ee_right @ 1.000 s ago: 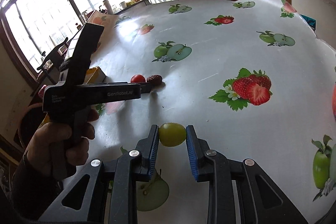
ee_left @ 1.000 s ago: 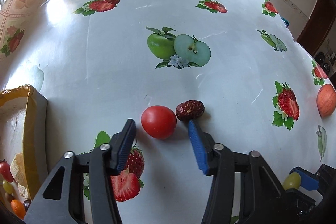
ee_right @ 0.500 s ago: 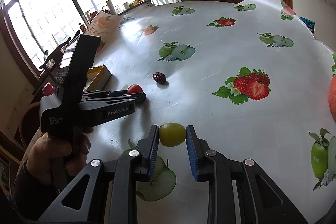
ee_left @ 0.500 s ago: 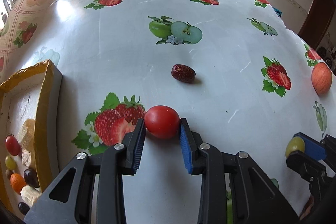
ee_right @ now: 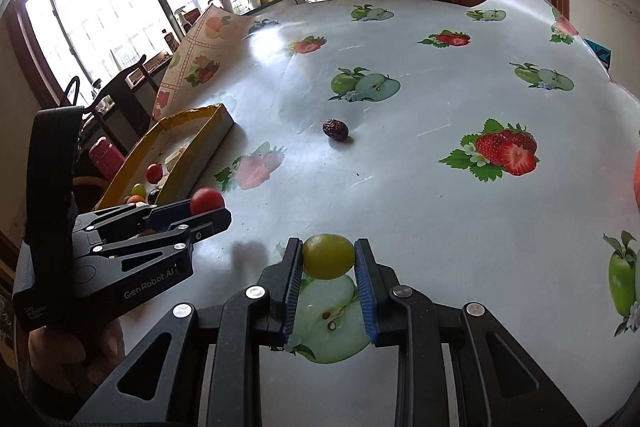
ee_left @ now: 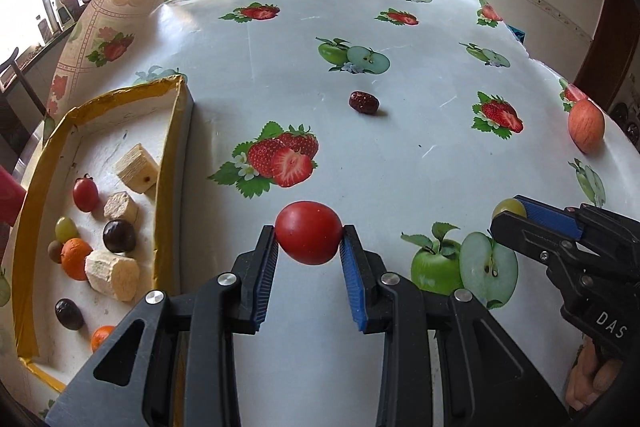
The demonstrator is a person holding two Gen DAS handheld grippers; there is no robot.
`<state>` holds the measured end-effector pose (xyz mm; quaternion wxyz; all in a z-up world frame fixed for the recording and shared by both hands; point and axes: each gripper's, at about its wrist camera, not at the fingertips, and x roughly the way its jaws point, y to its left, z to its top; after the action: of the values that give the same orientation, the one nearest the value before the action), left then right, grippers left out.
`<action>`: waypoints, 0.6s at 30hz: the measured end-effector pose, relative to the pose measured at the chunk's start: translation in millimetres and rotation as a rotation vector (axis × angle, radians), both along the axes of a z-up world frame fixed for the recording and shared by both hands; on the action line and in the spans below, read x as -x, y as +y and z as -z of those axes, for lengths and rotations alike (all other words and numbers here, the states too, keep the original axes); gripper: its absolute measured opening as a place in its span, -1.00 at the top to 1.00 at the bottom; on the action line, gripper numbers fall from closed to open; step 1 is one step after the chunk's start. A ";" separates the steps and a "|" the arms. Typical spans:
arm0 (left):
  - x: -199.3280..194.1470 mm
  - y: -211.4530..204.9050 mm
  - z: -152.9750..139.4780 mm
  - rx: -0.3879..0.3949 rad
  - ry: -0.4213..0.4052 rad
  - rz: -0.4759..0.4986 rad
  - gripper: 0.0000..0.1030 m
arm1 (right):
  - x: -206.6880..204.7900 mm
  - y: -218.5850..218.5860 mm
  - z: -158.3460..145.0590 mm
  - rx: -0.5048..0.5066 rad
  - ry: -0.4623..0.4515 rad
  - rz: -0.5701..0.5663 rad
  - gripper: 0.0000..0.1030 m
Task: Organize fruits
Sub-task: 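Carry the green grape and red tomato into the tray and release both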
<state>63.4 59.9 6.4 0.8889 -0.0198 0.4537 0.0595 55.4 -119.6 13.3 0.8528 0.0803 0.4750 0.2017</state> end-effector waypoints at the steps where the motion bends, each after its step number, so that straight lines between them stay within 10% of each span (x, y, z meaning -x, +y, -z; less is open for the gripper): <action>1: 4.4 1.6 -1.4 -0.003 -0.005 -0.007 0.43 | 2.0 2.5 -0.2 0.000 0.000 -0.004 0.49; 18: 60.4 27.7 -12.7 -0.012 -0.045 -0.077 0.43 | 33.0 41.3 -6.5 -0.016 -0.005 -0.060 0.49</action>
<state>3.0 87.6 19.1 0.8960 -0.0333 0.4322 0.0958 22.3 -78.4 19.9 0.8468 0.0723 0.4736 0.2311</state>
